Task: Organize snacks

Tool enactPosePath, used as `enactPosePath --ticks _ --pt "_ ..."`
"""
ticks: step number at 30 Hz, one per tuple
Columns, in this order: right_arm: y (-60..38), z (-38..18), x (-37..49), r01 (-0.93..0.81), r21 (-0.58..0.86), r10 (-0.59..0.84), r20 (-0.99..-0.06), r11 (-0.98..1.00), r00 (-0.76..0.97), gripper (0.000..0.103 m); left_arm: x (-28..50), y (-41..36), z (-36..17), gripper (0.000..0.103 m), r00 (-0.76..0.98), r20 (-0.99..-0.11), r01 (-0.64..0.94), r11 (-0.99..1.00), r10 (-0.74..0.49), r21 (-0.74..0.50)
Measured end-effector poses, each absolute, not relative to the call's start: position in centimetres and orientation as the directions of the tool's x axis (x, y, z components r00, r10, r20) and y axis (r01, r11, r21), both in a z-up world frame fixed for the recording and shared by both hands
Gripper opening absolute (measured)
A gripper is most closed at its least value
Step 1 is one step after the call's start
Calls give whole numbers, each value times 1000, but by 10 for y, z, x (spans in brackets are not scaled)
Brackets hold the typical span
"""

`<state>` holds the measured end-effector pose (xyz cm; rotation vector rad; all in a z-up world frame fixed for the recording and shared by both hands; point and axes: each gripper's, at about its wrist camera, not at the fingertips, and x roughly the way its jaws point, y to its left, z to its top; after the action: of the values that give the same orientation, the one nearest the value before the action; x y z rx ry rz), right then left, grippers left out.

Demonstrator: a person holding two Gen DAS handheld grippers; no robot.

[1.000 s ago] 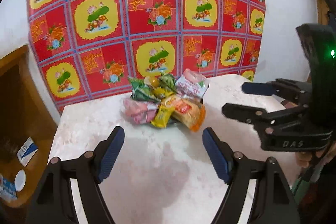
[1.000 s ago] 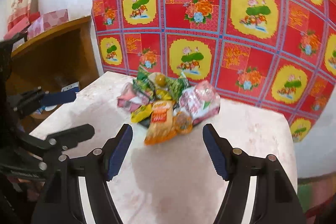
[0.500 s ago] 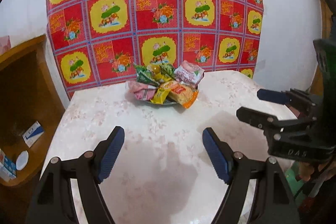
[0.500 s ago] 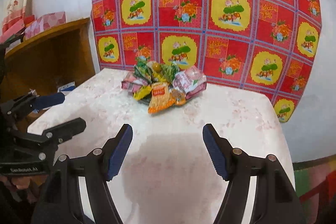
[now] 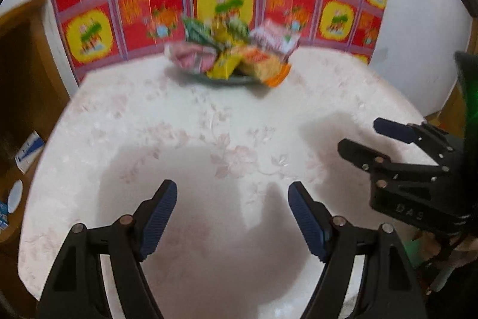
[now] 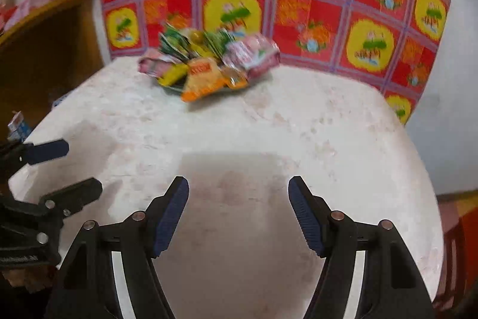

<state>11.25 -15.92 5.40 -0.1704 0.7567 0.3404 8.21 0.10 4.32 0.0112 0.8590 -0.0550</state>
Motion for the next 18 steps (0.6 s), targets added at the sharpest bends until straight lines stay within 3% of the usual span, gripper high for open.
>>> enactPosePath --ticks 7,9,14,18 --pt "-158 45 148 -344 -18 211 -758 939 617 71 117 2 36 82 600 -800 -1 1000 2 2" --pt "-158 45 154 -321 -22 193 -758 947 623 72 123 1 35 86 602 -799 -12 1000 15 10" --pt "-146 44 169 -286 -89 124 -752 954 648 90 143 2 32 101 585 -811 -43 999 32 9" --pt "-156 40 182 -275 -4 169 -783 961 599 99 150 6 31 103 598 -801 -26 1000 13 -3"
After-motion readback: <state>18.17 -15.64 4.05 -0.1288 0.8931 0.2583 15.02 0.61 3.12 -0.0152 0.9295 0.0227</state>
